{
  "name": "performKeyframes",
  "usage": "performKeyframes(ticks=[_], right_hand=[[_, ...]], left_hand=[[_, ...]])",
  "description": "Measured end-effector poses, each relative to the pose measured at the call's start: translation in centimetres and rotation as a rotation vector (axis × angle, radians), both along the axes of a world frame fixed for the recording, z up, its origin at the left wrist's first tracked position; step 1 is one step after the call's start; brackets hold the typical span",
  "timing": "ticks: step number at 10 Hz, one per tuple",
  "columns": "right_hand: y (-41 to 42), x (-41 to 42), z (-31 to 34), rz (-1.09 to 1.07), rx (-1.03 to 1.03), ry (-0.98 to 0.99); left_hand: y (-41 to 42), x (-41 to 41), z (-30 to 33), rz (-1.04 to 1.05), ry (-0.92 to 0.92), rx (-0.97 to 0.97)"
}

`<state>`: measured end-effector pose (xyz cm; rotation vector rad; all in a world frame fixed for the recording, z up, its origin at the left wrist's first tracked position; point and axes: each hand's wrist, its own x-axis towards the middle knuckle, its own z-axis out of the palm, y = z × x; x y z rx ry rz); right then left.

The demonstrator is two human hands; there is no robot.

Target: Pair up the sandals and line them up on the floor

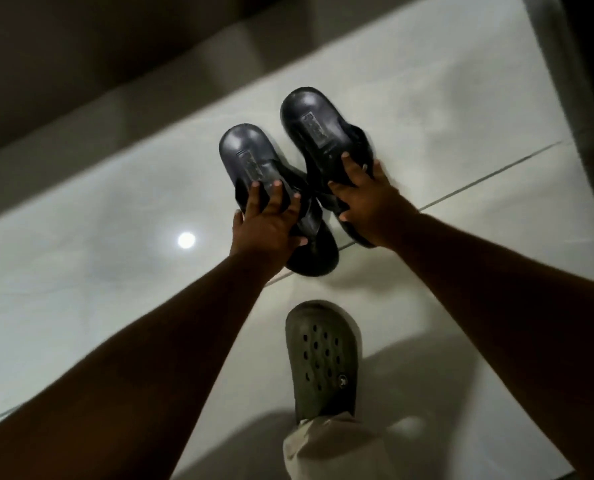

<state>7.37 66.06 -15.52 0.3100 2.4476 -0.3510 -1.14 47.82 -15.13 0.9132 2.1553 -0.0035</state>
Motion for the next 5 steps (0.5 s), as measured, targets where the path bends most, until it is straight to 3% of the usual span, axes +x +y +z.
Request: performKeyframes(ticks=[2, 5], right_hand=[[5.3, 1.2, 0.7, -0.177, -0.019, -0.049], [3.8, 2.0, 2.3, -0.238, 0.053, -0.001]], left_hand=[[6.4, 0.3, -0.1, -0.049, 0.009, 0.0], [2.7, -0.7, 1.5, -0.036, 0.086, 0.078]])
